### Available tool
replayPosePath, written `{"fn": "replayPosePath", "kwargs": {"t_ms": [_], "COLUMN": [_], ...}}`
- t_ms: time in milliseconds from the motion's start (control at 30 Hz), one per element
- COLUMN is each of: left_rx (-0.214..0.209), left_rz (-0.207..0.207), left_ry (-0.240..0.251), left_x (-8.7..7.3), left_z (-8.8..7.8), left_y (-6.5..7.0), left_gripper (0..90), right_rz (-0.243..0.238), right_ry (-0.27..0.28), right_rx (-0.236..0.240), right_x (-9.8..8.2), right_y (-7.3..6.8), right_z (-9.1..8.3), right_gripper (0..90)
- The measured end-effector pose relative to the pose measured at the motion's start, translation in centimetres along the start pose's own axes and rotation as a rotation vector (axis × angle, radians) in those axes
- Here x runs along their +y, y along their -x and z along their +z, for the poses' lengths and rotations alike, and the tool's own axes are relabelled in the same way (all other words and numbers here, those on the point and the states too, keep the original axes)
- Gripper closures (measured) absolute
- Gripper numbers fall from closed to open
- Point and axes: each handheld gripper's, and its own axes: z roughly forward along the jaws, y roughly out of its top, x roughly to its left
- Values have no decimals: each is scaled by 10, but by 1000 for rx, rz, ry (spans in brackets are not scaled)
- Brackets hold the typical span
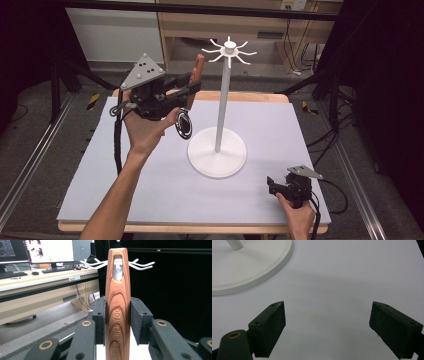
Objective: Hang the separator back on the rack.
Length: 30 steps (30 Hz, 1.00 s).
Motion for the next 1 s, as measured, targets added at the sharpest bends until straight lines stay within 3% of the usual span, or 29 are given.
{"fn": "replayPosePath", "kwargs": {"t_ms": [1000], "left_rx": [24], "left_rz": [13], "left_ry": [-37], "left_x": [2], "left_z": [26], "left_y": [4], "left_gripper": [673], "right_rz": [-2], "right_ry": [5], "right_rx": [-4], "right_x": [0], "right_y": [1], "right_z": [-2], "right_gripper": [144]}}
